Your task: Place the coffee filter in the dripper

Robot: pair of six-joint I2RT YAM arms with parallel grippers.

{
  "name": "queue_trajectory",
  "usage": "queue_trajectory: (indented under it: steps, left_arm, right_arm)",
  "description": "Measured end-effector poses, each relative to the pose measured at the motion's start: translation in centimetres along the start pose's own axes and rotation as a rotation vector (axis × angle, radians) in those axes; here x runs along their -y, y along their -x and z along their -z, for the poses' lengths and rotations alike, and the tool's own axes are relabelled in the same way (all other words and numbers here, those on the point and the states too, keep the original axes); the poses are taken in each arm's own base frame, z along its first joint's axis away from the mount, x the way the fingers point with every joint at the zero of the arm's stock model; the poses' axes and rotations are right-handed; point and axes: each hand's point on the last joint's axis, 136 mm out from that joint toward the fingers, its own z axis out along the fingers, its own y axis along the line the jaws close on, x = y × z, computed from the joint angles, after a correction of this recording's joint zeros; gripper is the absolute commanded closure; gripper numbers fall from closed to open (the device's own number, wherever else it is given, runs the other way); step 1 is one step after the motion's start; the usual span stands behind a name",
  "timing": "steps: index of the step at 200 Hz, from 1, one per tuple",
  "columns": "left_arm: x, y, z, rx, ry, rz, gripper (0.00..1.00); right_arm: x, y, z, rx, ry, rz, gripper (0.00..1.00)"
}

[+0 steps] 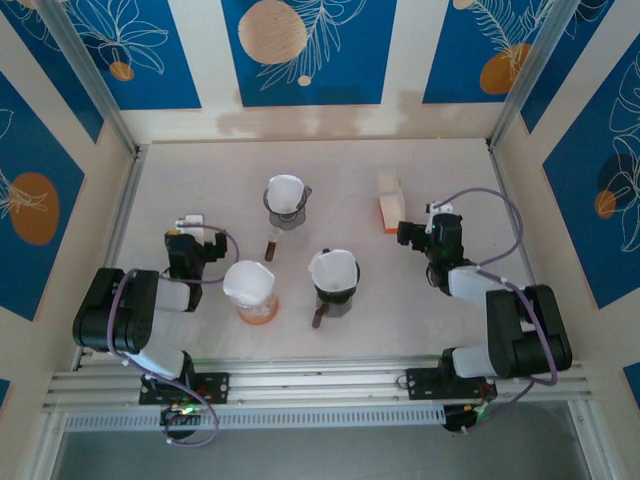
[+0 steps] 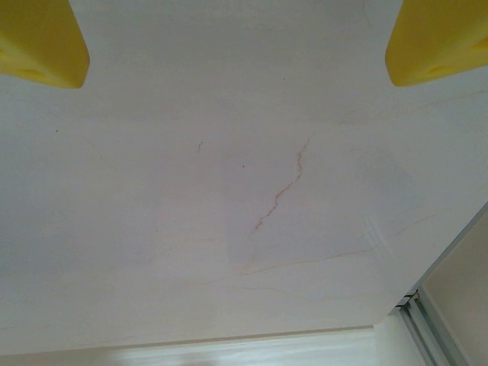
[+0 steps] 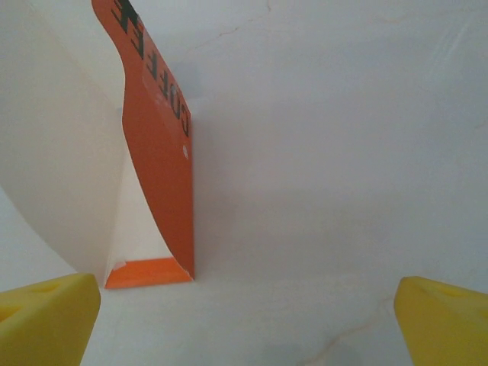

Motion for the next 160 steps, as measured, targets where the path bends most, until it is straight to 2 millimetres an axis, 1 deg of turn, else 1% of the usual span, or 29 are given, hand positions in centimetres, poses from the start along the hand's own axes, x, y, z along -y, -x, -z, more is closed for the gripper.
queue_trajectory:
  steps: [39,57,89,104,123,134,153,160]
  left_arm:
    - [0.0,0.0,0.0,0.000,0.000,0.000,0.00]
    - [0.0,0.0,0.0,0.000,0.000,0.000,0.00]
    - [0.0,0.0,0.0,0.000,0.000,0.000,0.00]
    - [0.0,0.0,0.0,0.000,0.000,0.000,0.00]
    - [0.0,0.0,0.0,0.000,0.000,0.000,0.00]
    - [0.0,0.0,0.0,0.000,0.000,0.000,0.00]
    - [0.0,0.0,0.0,0.000,0.000,0.000,0.00]
    - [0.0,0.0,0.0,0.000,0.000,0.000,0.00]
  right_arm:
    - [0.3,-0.8,2.8,0.101,0.020,-0.013,0.01]
    - [0.5,-1.2,3.3,0.134,0.022,-0.006,0.01]
    - [1.7,-0.2,2.5,0.177,0.005,-0.020,0.01]
    - [2.1,-0.1,1.4,0.157,0.005,-0.026,0.01]
    - [2.0,0.3,0.0,0.153,0.019,-0.029,0.01]
    - [2.0,0.1,-0.6,0.159,0.021,-0.030,0.01]
    - [2.2,-1.5,-1.4,0.113,0.012,-0.034,0.01]
    - [2.1,-1.4,-1.5,0.110,0.013,-0.032,0.01]
